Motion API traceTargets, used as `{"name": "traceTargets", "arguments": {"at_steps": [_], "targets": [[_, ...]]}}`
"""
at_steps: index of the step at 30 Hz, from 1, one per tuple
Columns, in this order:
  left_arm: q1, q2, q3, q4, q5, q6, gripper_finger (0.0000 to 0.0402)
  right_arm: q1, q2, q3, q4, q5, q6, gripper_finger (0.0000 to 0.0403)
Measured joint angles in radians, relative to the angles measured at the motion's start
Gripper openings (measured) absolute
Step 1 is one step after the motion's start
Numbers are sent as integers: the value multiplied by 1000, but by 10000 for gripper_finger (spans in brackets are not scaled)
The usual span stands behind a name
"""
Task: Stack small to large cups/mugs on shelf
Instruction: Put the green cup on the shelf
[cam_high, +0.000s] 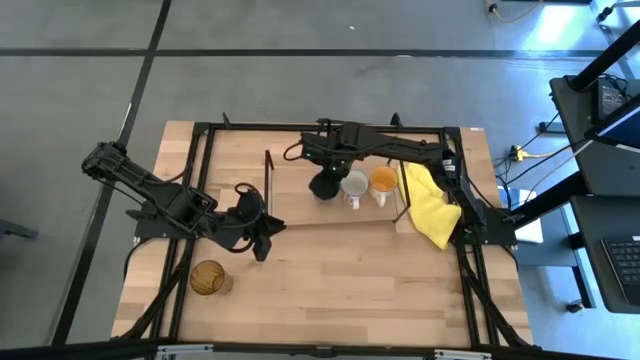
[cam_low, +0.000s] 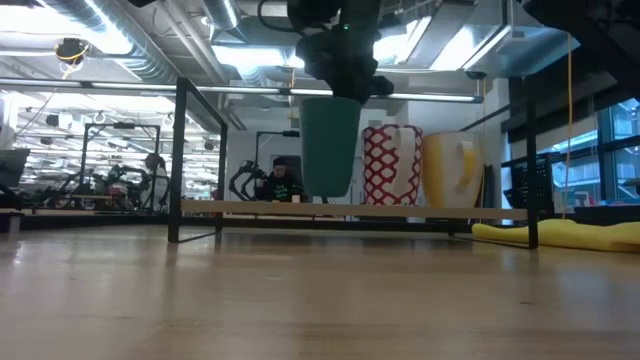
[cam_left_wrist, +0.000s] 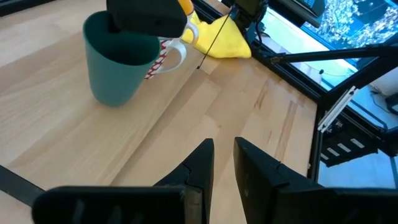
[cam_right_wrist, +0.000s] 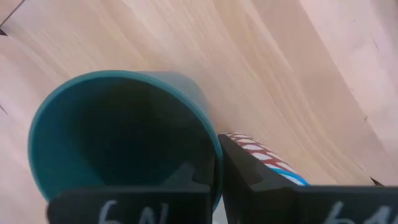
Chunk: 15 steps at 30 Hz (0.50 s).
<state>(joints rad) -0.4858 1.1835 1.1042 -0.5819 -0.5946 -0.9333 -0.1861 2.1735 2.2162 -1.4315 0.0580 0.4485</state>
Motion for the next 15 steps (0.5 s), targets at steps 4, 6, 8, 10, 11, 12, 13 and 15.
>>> {"name": "traceTargets", "arguments": {"at_steps": [4, 6, 8, 10, 11, 12, 13, 15], "targets": [[-1, 0, 0, -1, 0, 0, 56, 0, 0, 0, -5, -1, 10, 13], [-2, 0, 0, -1, 0, 0, 56, -2, 0, 0, -17, -3, 12, 13], [-2, 0, 0, -2, 0, 0, 56, -2, 0, 0, -25, -6, 13, 13], [-2, 0, 0, -2, 0, 0, 56, -2, 0, 0, -30, -3, 13, 13], [-2, 0, 0, -2, 0, 1, 56, -2, 0, 0, -30, -1, 12, 13], [-2, 0, 0, -2, 0, 1, 56, -2, 0, 0, -30, -1, 12, 14], [-2, 0, 0, -2, 0, 1, 56, -2, 0, 0, -30, -1, 12, 14], [-2, 0, 0, -2, 0, 7, 56, -2, 0, 0, -29, 0, 10, 14]]}}
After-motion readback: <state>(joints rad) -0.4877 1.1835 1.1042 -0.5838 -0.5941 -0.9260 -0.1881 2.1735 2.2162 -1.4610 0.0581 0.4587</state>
